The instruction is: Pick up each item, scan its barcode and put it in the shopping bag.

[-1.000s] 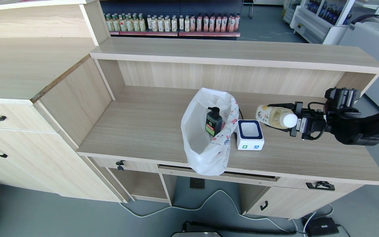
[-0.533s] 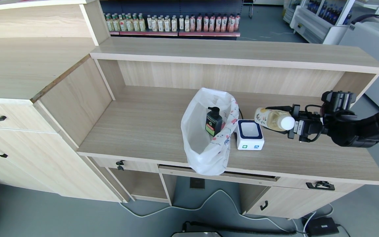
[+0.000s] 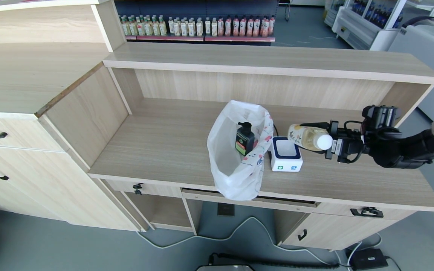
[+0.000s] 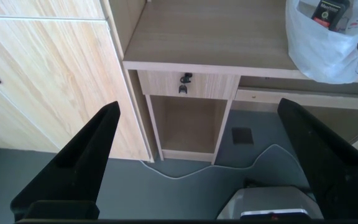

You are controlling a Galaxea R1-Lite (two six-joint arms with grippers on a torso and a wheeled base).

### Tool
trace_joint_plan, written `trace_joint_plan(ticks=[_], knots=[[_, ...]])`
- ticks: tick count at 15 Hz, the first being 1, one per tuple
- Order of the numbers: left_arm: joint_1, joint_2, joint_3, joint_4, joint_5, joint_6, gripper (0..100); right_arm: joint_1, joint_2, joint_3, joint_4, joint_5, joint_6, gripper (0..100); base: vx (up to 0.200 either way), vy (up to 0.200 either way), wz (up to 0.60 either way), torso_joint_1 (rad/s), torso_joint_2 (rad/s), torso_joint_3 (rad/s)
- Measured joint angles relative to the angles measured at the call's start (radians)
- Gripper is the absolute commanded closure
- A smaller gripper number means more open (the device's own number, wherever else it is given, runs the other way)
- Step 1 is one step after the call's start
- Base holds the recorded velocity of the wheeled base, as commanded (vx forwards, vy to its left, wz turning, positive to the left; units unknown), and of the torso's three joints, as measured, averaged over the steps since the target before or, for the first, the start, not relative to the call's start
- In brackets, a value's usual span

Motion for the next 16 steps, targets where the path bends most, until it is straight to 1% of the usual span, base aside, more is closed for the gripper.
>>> trace_joint_plan(ticks=[9,16], knots=[[0.0,0.0,0.0,0.0,0.0,0.0,0,0.024,0.037,-0.033,0.0,-0.003,-0.004,100,0.0,0.0,0.0,0.0,0.0,0.0],[0.0,0.0,0.0,0.0,0.0,0.0,0,0.025,0.063,-0.044,0.0,-0.003,-0.004,100,0.0,0.0,0.0,0.0,0.0,0.0]])
